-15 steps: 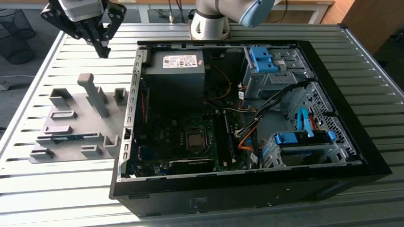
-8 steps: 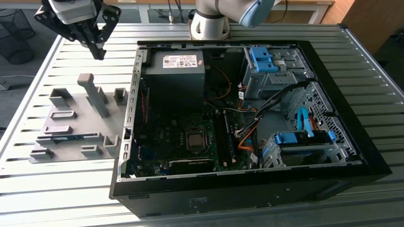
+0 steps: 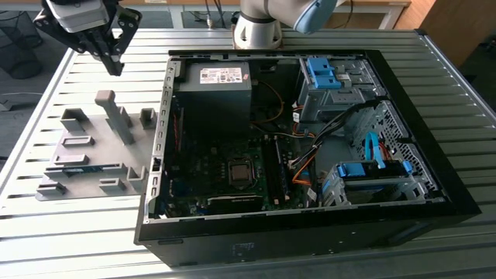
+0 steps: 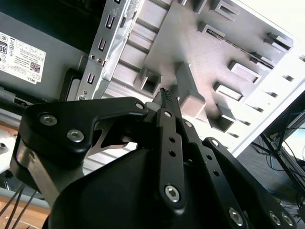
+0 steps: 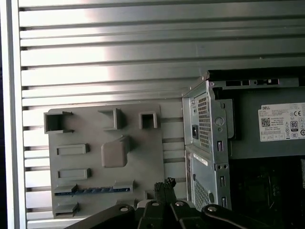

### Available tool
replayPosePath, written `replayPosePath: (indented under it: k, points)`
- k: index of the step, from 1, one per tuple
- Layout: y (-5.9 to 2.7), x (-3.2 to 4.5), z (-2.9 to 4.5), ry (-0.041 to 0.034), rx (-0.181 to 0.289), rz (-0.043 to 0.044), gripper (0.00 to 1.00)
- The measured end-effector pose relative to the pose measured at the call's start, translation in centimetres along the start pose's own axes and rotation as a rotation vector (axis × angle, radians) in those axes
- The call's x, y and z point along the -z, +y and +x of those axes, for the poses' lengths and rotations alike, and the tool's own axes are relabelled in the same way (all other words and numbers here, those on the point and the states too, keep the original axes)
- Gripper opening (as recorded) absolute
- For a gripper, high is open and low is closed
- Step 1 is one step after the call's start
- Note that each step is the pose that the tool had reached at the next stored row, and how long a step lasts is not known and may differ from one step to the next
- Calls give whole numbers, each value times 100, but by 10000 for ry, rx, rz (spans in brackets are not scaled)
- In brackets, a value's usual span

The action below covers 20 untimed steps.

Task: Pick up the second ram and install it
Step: 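Reach for the second ram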

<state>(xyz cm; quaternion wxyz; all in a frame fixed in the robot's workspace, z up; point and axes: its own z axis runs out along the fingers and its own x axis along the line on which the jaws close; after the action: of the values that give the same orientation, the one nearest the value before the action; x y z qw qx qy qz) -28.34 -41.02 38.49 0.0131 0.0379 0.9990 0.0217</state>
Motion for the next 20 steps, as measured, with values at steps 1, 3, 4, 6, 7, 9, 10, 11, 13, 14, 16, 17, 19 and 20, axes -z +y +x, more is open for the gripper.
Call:
replayPosePath:
  k: [1, 3, 4, 6, 7, 9, 10, 11, 13, 14, 16, 17, 19, 20]
  points:
    - [-5, 0, 9, 0, 0, 1, 11]
    - [-13, -1, 28, 0, 0, 0, 11]
    - [-17, -2, 38, 0, 0, 0, 11]
    - [-24, -2, 56, -1, 0, 0, 11]
    - [-28, -3, 65, -1, 0, 0, 11]
    - [-34, -4, 83, -1, 0, 0, 11]
    - [-37, -4, 91, 0, 0, 0, 11]
    - [-40, -4, 100, 0, 0, 0, 11]
    - [-45, -5, 117, 0, 0, 0, 11]
    - [-48, -6, 125, 0, 0, 0, 11]
    - [-53, -7, 141, 0, 1, 1, 11]
    - [-56, -8, 150, 0, 0, 0, 11]
    - [-61, -9, 166, 0, 1, 0, 11]
    - [-63, -10, 174, -1, 1, 0, 11]
